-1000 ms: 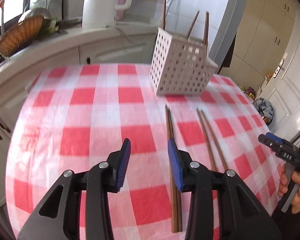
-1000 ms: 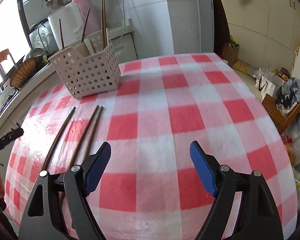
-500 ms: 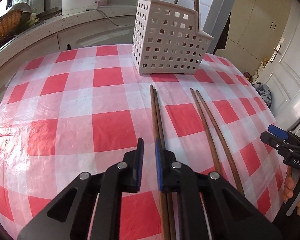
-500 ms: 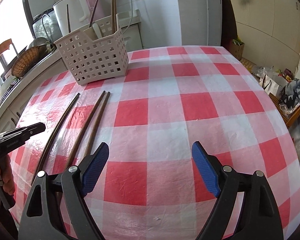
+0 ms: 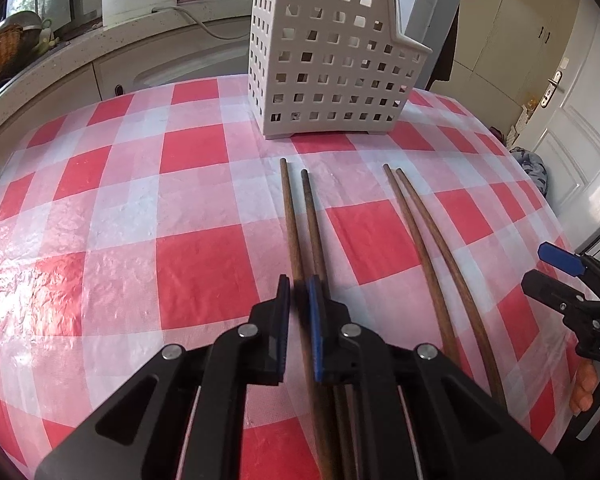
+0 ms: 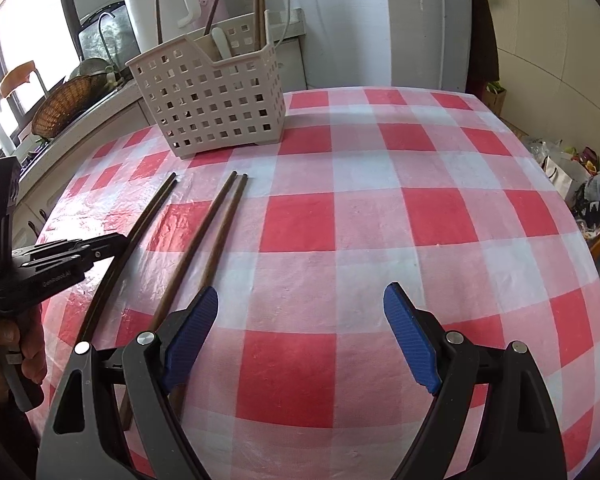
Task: Organize utensils
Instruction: 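Grasp a chopstick with the left tool while the right tool grasps another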
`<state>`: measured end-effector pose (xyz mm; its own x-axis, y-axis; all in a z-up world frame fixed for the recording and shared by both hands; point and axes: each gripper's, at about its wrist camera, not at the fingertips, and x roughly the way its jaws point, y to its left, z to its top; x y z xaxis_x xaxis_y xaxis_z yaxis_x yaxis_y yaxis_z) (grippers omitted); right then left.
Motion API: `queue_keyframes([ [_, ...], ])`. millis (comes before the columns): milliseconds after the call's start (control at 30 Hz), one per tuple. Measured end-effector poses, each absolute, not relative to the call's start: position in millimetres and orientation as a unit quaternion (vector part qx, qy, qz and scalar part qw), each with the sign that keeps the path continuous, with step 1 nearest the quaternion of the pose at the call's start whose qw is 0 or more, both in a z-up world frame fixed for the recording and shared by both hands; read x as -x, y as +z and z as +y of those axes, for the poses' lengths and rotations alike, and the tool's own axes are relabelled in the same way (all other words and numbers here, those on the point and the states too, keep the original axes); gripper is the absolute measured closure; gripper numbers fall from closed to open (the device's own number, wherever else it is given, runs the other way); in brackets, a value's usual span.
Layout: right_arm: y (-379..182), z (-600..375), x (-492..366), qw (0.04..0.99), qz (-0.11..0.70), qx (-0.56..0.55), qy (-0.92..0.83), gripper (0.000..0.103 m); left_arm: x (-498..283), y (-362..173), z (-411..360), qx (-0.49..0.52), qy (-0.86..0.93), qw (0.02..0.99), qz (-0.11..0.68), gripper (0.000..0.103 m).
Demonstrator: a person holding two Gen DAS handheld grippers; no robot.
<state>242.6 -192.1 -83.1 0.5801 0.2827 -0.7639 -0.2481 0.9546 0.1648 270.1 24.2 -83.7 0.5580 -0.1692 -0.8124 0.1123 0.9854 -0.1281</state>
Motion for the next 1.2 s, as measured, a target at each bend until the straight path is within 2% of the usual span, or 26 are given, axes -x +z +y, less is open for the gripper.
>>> queue_keyframes([
  [233, -85, -173, -254, 0.888, 0.435, -0.011, 0.149, 0.023, -267, -84, 28, 0.006, -0.068, 0.885, 0.461, 0.095],
  [500, -89, -148, -269, 0.885, 0.438, 0.016, 0.154, 0.024, -248, -83, 87, 0.028, -0.014, 0.883, 0.468, 0.095],
  [733, -98, -128, -282, 0.877, 0.453, 0.048, 0.152, 0.044, -240, -81, 117, 0.063, 0.006, 0.878, 0.475, 0.092],
  [867, -99, -122, -287, 0.875, 0.456, 0.063, 0.150, 0.049, -246, -81, 120, 0.070, 0.012, 0.876, 0.477, 0.088],
  [1000, -99, -119, -290, 0.874, 0.455, 0.068, 0.155, 0.054, -252, -81, 116, 0.059, 0.020, 0.878, 0.475, 0.072],
  [1133, -99, -115, -289, 0.875, 0.450, 0.072, 0.167, 0.063, -257, -83, 108, 0.032, 0.030, 0.880, 0.472, 0.072],
  [1200, -98, -113, -288, 0.875, 0.446, 0.072, 0.175, 0.068, -259, -84, 106, 0.021, 0.034, 0.880, 0.473, 0.077],
])
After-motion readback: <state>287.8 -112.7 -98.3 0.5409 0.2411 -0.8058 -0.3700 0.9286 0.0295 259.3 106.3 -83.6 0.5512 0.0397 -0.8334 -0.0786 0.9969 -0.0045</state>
